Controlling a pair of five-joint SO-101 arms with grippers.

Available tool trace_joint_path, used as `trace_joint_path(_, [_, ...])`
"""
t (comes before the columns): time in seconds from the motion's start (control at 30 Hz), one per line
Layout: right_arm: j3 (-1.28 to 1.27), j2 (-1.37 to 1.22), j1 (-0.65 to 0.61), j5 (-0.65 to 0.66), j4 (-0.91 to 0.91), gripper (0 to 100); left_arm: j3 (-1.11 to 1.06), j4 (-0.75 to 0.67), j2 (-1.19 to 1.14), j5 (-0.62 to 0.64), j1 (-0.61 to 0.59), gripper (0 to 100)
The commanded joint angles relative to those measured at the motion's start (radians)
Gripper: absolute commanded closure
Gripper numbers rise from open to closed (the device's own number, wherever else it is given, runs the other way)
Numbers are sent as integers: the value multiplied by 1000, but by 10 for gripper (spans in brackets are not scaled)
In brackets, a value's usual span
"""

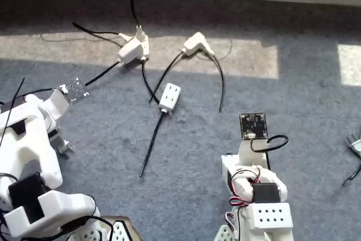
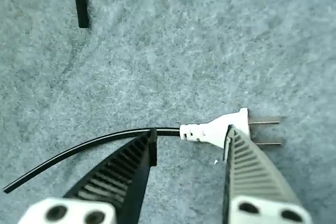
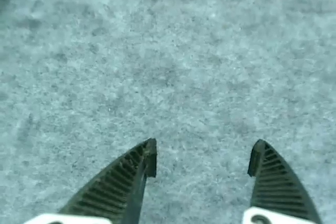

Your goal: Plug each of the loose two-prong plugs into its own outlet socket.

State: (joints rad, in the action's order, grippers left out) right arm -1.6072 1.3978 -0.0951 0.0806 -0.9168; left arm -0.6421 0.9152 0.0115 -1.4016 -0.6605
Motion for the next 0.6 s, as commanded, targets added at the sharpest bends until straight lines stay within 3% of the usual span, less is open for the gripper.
trace_joint_path(0.0, [2, 4, -5, -8, 19, 721, -77, 17, 27, -1108, -101, 765])
trace_joint_path(0.23, [2, 4, -7, -8, 19, 721, -229, 12, 160, -1344, -334, 765])
trace_joint_path(0.33, [2, 4, -7, -8, 19, 721, -292, 14, 216, -1338, -361, 765])
trace_joint_path(0.43, [1, 4, -7, -8, 19, 721, -343, 17, 257, -1221, -335, 765])
trace_joint_path(0.57, [1, 4, -7, -8, 19, 721, -366, 18, 308, -842, -271, 765])
